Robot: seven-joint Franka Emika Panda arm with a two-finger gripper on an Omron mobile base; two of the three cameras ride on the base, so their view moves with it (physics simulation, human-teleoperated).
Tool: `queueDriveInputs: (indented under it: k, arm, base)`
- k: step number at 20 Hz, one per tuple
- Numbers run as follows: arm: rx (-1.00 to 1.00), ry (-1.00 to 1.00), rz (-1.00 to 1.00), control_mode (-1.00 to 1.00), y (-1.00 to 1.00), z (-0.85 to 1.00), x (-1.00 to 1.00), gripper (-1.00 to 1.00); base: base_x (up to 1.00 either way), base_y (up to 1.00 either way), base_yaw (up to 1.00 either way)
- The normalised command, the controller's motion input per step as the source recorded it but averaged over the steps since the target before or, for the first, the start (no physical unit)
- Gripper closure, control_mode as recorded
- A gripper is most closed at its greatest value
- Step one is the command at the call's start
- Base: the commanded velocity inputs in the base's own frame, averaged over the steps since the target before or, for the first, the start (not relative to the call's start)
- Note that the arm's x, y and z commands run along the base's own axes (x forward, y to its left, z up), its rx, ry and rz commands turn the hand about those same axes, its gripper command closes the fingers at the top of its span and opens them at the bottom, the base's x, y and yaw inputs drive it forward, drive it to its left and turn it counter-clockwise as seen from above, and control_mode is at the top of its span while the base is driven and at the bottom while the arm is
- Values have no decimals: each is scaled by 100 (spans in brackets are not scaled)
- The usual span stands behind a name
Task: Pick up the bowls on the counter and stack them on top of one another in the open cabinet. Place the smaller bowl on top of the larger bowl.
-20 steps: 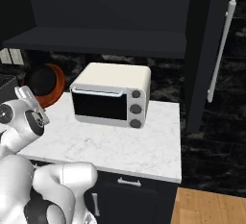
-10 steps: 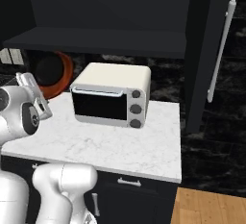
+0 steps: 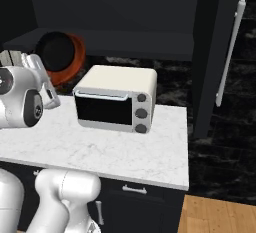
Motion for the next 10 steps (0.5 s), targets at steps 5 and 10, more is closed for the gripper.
queueDriveInputs:
  k: [5,10]
  arm:
    - [13,-5,0,-100,-51,49,0,100]
    - [8,0,0,-100,-36,46,15,100]
  base:
    - [0,0,0]
    - [0,0,0]
